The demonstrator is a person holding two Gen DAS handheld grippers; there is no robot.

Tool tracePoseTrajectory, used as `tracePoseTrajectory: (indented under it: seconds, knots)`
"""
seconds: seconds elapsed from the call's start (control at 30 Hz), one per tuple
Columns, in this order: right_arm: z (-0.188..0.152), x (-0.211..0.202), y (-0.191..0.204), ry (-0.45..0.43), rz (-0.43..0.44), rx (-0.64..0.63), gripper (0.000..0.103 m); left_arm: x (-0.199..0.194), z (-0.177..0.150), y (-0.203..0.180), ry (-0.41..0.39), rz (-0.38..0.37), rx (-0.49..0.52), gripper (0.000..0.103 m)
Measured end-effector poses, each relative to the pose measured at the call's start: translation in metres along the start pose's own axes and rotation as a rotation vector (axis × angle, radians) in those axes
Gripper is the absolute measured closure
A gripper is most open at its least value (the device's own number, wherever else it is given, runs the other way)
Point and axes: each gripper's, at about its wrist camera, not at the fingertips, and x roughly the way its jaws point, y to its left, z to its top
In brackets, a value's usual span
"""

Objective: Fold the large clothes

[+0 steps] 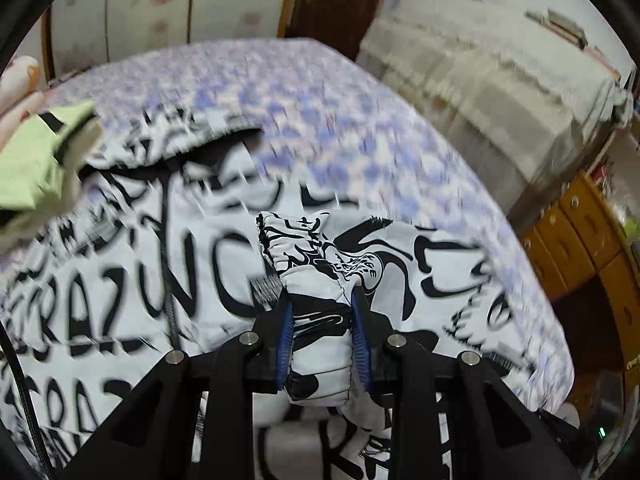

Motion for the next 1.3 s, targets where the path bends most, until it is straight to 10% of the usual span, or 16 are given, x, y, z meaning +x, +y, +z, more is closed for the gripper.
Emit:
tracePoseTrajectory:
  seconds: [0.47, 0.77, 0.83, 0.9, 1.0, 1.13, 1.3]
  knots:
    - [0.024, 0.018, 0.011, 0.001, -0.111, -0.124, 0.061, -0.052, 0.005, 0.074, -0.123, 0.107, -0.041, 0.079]
    - [0.002, 0.026, 0.02, 0.078, -0.162, -0.204, 0.06, 0.021, -0.115, 0.152, 0.193, 0.243, -0.146, 0.073]
    - [-0.001, 0.018, 0.019, 0.092, -0.126, -0.219, 0.06, 0.016, -0.12, 0.157, 0.17, 0.22, -0.174, 0.066]
    - [-0.001, 0.004, 0.015, 0.11, -0.013, -0.213, 0.06, 0.014, -0.117, 0.166, 0.176, 0.185, -0.217, 0.034]
    - [0.013, -0.014, 0.0, 0.113, 0.158, -0.13, 0.06, 0.016, -0.109, 0.178, 0.174, 0.126, -0.275, 0.03]
    - [0.041, -0.019, -0.015, 0.066, 0.183, -0.009, 0.047, 0.037, -0.101, 0.182, 0.23, 0.089, -0.293, 0.03]
    - [0.081, 0.015, -0.022, 0.082, 0.174, 0.089, 0.047, 0.049, -0.081, 0.171, 0.246, 0.08, -0.247, 0.08]
